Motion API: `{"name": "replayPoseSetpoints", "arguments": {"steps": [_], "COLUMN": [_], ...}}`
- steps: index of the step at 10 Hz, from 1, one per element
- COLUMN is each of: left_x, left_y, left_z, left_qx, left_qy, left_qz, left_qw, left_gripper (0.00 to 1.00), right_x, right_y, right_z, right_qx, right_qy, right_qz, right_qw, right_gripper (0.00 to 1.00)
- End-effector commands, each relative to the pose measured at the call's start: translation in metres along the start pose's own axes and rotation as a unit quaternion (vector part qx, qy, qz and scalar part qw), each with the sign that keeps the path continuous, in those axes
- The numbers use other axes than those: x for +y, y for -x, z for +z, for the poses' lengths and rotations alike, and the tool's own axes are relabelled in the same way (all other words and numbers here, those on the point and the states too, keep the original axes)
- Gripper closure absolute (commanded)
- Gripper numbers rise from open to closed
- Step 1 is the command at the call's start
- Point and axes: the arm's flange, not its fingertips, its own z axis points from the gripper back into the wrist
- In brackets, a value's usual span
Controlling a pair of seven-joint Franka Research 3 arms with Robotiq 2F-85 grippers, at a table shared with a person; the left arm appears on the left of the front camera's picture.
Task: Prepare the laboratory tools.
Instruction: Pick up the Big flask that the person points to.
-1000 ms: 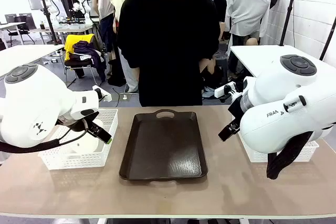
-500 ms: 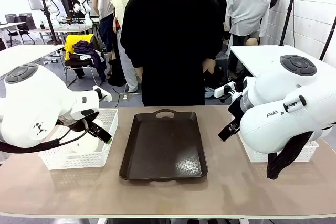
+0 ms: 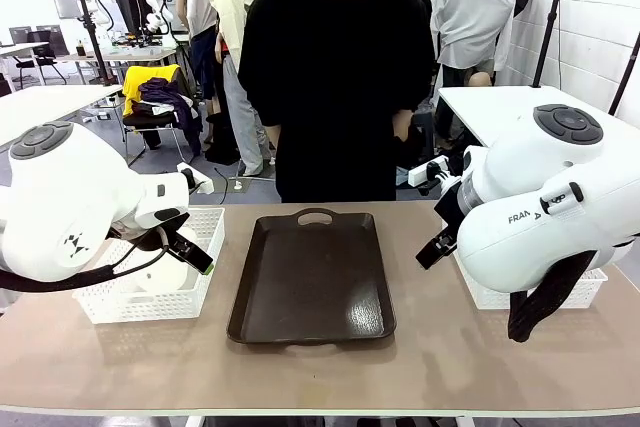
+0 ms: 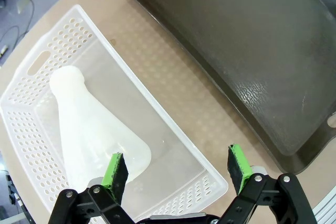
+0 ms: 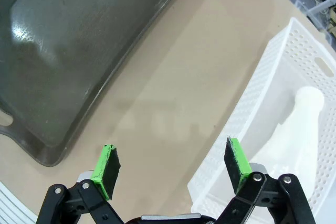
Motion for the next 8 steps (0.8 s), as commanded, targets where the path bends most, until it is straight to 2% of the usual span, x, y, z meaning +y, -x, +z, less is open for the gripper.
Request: {"name": "replayPoseSetpoints", "arguments": {"steps": [1,4,5,6,8], "left_x": [0.001,0.0,0.012,0.025,0.043], "left_y": [0.0,0.0,-0.002,-0.005,-0.007], "left_z": [0.0,0.0,0.011,0.021,0.04], "left_qx": [0.0,0.0,-0.008,-0.015,-0.033], "left_qy": [0.0,0.0,-0.002,0.012,0.045], "left_qz": [0.002,0.0,0.011,0.026,0.055], "left_qw": [1.0,1.0,1.0,0.999,0.997], "left_gripper": [0.0,0.0,0.0,0.0,0.0], "right_x": [0.0,0.0,-0.021,-0.045,-0.077], "right_y": [0.0,0.0,-0.002,-0.002,-0.008], "right_z": [0.0,0.0,0.019,0.034,0.058], "right_qx": [0.0,0.0,-0.009,-0.014,-0.039], "right_qy": [0.0,0.0,-0.045,-0.119,-0.176], "right_qz": [0.0,0.0,-0.023,-0.039,-0.061], "right_qw": [1.0,1.0,0.999,0.992,0.982], "right_gripper": [0.0,0.0,0.0,0.0,0.0]}}
